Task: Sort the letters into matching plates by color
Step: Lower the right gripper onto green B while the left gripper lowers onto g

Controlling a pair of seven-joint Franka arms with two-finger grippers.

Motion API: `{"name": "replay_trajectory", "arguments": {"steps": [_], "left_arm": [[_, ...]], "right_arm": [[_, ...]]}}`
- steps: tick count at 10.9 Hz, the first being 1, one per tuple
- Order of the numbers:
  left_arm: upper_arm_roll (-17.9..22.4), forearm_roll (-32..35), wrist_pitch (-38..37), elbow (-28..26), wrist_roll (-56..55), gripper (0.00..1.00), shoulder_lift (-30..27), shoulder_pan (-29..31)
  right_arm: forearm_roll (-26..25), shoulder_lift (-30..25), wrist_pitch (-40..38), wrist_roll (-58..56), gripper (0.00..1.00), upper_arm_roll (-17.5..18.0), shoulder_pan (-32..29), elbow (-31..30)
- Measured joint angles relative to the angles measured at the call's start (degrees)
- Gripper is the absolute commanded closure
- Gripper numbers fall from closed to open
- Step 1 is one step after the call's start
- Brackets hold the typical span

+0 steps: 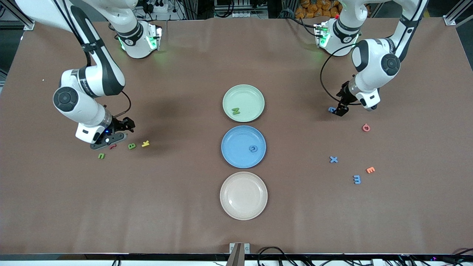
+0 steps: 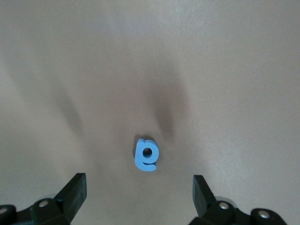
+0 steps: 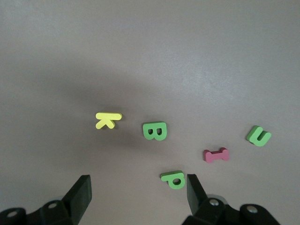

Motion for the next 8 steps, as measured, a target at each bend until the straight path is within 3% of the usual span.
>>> {"name": "replay_trajectory", "arguments": {"steps": [4,8], "left_arm": [[0.0,0.1,4.4,0.0,-0.5,0.0,4.6,-1.7],[0.1,2.0,5.2,0.0,-0.5,0.0,5.8,-1.9]], "right_arm": [[0.1,2.4,3.7,-0.1,0.19,-0.4,-0.1,-0.4],[0.0,5.3,6.7,-0.6,0.21,-1.1,-0.3,-0.4]]}}
